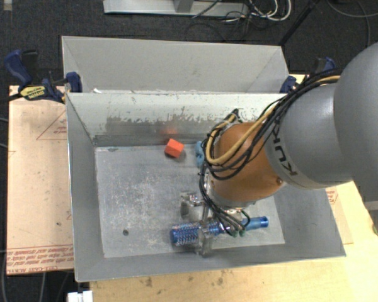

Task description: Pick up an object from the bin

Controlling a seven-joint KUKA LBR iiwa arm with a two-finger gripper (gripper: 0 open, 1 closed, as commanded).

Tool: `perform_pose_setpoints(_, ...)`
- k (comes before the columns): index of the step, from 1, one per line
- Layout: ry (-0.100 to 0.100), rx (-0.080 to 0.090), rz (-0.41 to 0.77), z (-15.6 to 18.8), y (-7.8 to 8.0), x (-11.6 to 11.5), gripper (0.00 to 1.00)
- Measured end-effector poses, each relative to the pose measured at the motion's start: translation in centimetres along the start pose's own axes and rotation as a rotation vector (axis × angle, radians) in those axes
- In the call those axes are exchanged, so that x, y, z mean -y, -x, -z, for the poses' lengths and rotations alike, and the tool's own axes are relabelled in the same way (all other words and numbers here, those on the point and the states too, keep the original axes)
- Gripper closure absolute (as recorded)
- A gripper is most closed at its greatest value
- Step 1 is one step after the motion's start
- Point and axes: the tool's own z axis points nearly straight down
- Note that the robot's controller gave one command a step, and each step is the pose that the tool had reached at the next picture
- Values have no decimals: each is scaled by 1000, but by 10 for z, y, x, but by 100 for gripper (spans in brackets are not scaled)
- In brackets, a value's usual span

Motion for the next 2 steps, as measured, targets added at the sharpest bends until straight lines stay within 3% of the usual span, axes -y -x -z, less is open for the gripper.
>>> perform_pose_setpoints(1,0,5,0,3,2,0,100)
perform_pose_setpoints(2,-1,18,-6,141,47,10,100)
